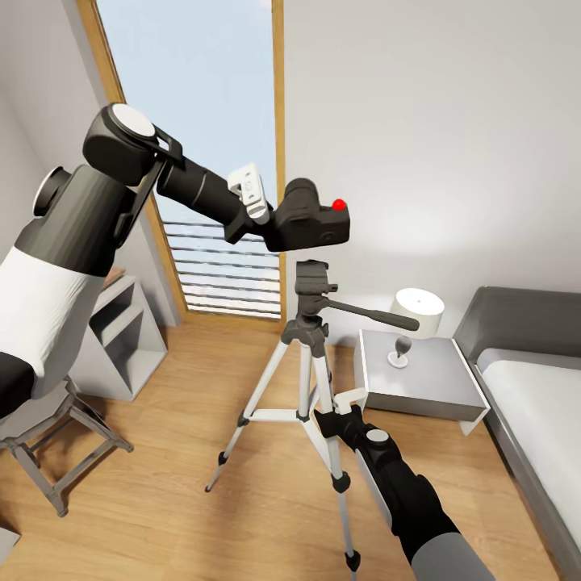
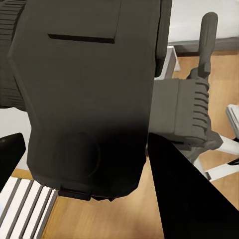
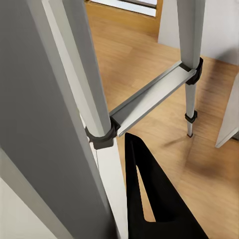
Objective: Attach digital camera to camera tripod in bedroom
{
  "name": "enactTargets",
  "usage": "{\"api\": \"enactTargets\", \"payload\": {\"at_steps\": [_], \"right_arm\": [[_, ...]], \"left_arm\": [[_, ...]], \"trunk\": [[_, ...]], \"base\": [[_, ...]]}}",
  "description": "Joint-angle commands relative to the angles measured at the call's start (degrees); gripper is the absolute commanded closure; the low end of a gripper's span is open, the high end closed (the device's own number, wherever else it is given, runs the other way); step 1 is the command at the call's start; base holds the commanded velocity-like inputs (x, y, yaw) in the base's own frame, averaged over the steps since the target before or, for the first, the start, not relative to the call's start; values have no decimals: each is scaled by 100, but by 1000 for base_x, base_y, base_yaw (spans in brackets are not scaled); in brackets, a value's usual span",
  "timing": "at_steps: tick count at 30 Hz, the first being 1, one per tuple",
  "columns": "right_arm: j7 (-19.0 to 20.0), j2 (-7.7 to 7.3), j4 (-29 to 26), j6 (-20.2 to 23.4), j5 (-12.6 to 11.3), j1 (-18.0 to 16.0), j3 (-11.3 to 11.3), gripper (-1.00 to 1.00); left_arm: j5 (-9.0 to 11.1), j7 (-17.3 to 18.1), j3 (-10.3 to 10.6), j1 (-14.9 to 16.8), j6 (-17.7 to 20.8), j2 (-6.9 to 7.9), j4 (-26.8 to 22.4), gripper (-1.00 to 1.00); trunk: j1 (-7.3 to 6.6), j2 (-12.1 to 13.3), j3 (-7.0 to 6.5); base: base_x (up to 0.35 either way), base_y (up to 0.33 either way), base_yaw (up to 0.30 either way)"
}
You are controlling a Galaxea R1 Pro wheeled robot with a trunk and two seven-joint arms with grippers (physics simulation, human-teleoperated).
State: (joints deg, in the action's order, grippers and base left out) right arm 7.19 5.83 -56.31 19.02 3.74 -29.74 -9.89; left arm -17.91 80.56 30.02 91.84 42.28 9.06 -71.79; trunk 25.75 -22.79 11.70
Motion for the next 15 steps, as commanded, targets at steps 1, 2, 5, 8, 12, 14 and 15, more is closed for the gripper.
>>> {"api": "enactTargets", "payload": {"at_steps": [1, 2, 5, 8, 12, 14, 15], "right_arm": [[28, 3, -12, 31, 30, -5, 5, 100], [28, 4, -12, 31, 30, -5, 5, 100], [28, 1, -12, 31, 30, -5, 5, 100], [28, -1, -12, 31, 30, -5, 5, 100], [28, 1, -12, 31, 30, -5, 5, 100], [28, 1, -12, 31, 30, -5, 5, 100], [28, 2, -12, 31, 30, -5, 5, 100]], "left_arm": [[-39, 48, 4, 8, 39, 2, 7, 100], [-37, 48, 6, 9, 40, 2, 23, 100], [-32, 48, 10, 8, 40, -4, 113, 100], [-22, 48, 12, 9, 41, -18, 196, 100], [-18, 49, 21, 9, 42, -50, 240, 100], [-19, 51, 30, 8, 43, -65, 255, 100], [-19, 50, 33, 9, 43, -68, 258, 100]], "trunk": [[3, -13, 12], [3, -13, 12], [3, -13, 12], [3, -13, 12], [3, -13, 12], [3, -13, 12], [3, -13, 12]], "base": [[0, 0, 0], [0, 0, 0], [0, 0, 0], [0, 0, 0], [0, 0, 0], [0, 0, 0], [0, 0, 0]]}}
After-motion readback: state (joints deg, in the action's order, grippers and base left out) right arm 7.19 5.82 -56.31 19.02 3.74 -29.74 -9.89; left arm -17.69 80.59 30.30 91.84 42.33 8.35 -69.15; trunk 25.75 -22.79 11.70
